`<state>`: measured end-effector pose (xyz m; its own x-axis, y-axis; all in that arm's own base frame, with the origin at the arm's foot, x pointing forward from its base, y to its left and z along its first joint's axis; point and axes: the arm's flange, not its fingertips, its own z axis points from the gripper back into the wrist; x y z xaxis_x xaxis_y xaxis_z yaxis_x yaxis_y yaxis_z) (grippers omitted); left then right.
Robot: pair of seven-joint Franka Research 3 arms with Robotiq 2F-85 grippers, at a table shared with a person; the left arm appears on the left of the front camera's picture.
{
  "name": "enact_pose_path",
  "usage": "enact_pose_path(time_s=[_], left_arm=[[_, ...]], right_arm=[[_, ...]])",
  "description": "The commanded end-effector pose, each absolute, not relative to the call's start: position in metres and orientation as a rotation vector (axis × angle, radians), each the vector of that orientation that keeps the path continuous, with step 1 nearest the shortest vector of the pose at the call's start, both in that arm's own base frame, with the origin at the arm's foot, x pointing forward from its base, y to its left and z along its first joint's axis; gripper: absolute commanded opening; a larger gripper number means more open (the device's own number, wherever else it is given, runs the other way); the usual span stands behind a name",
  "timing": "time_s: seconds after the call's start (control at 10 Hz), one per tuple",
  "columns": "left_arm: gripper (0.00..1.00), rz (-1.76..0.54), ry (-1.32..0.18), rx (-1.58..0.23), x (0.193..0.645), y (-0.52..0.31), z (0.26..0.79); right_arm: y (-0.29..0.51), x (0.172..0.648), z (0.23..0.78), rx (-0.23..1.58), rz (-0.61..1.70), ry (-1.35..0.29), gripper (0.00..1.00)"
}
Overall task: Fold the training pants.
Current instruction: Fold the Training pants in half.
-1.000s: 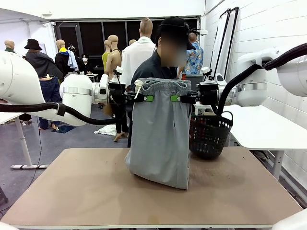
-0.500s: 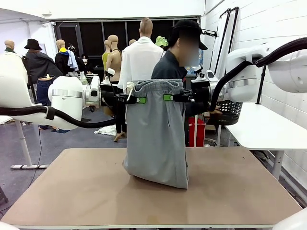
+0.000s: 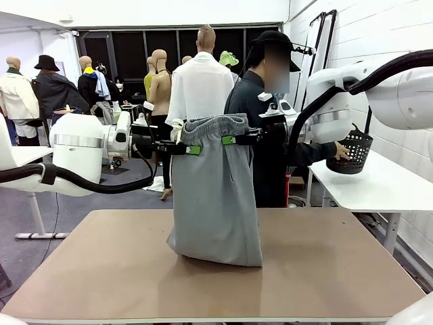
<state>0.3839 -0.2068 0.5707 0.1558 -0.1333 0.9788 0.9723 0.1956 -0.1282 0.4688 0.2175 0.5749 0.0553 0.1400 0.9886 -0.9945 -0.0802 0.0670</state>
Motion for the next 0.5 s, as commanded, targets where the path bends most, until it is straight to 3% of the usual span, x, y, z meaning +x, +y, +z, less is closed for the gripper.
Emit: enact_pose_path(time_s=[0.0,0.4], left_arm=[[0.00,-0.976,-1.085,-1.065,0.373,-0.204,0.566],[0.00,-0.905,-1.031,-1.094,0.387,-0.203,0.556]], right_arm=[[0.209,0.448,0.569,1.230,1.262,-0.957,0.00],[0.197,0.431,0.551,1.277,1.213,-0.920,0.00]])
